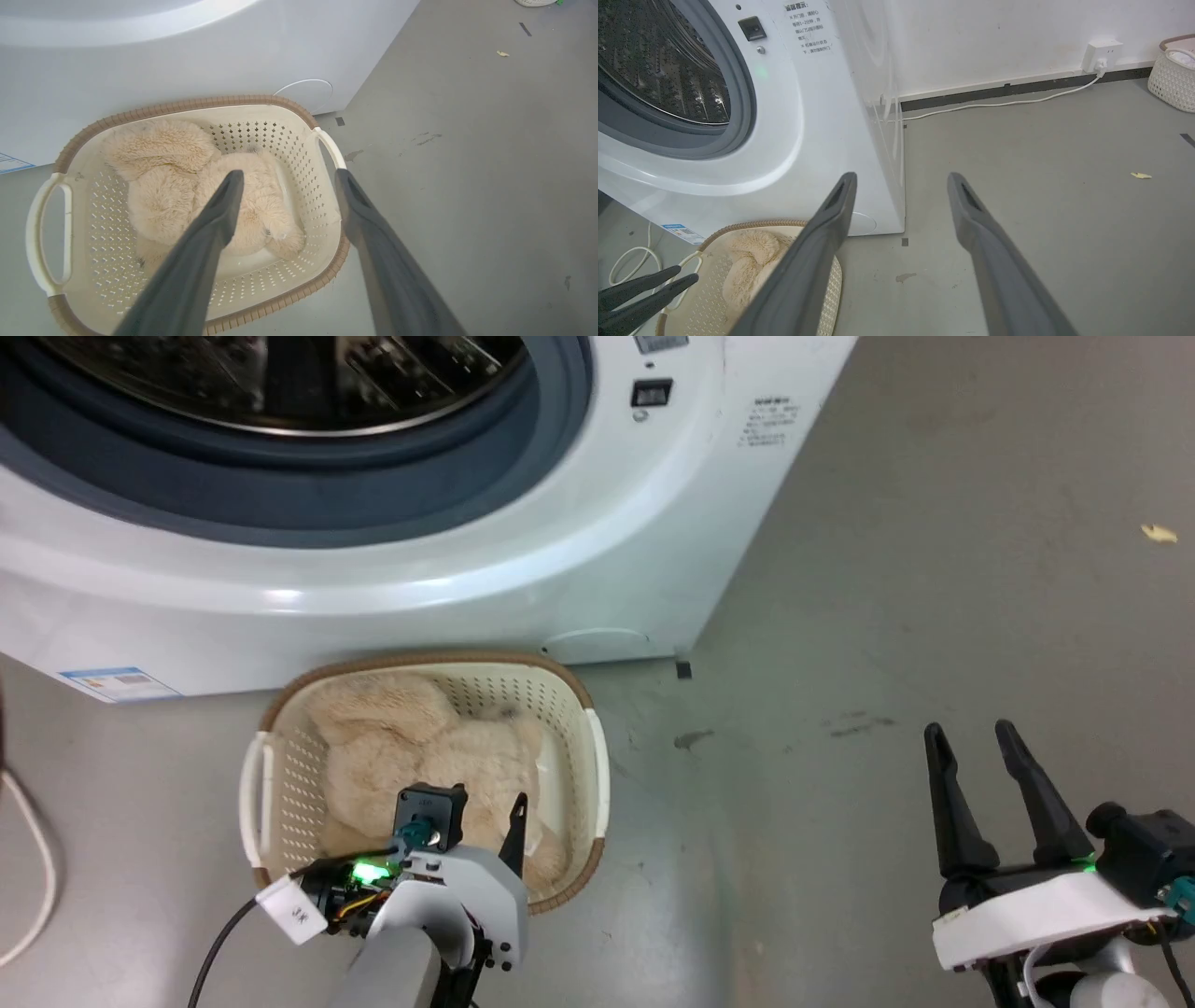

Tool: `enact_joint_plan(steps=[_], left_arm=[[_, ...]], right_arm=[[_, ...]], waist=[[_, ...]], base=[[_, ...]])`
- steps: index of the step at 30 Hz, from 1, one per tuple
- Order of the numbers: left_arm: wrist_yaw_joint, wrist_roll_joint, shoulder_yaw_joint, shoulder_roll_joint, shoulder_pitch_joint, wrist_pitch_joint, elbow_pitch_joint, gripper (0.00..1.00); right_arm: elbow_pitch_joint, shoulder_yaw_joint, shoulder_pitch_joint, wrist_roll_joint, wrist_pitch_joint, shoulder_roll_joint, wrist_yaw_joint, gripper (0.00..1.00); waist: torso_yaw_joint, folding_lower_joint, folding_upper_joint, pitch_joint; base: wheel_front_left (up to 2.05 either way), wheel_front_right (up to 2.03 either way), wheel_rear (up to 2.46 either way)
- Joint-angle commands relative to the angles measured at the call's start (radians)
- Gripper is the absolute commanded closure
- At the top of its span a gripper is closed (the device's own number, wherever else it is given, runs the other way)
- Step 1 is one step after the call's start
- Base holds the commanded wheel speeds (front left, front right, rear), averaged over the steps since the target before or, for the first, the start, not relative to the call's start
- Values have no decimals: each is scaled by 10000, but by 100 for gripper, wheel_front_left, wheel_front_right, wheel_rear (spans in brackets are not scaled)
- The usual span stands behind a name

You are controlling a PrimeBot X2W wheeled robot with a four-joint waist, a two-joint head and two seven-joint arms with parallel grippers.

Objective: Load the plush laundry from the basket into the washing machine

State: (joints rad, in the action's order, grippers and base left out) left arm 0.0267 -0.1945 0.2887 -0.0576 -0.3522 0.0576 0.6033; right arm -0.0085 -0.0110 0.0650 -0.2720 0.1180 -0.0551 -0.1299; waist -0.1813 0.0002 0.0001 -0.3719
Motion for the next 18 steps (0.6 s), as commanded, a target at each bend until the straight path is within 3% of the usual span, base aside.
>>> enact_joint_plan(steps=[1, 18], left_arm=[[77, -145, 140, -98, -328, -62, 299, 0], [907, -1167, 548, -583, -1845, -282, 2092, 0]], right_arm=[[24, 21, 232, -183, 114, -52, -5, 0], [80, 257, 656, -1194, 469, -44, -6, 0]], waist=[[-155, -1, -1, -230], [-791, -2, -1, -1731]], base=[[0, 0, 0], [0, 0, 0]])
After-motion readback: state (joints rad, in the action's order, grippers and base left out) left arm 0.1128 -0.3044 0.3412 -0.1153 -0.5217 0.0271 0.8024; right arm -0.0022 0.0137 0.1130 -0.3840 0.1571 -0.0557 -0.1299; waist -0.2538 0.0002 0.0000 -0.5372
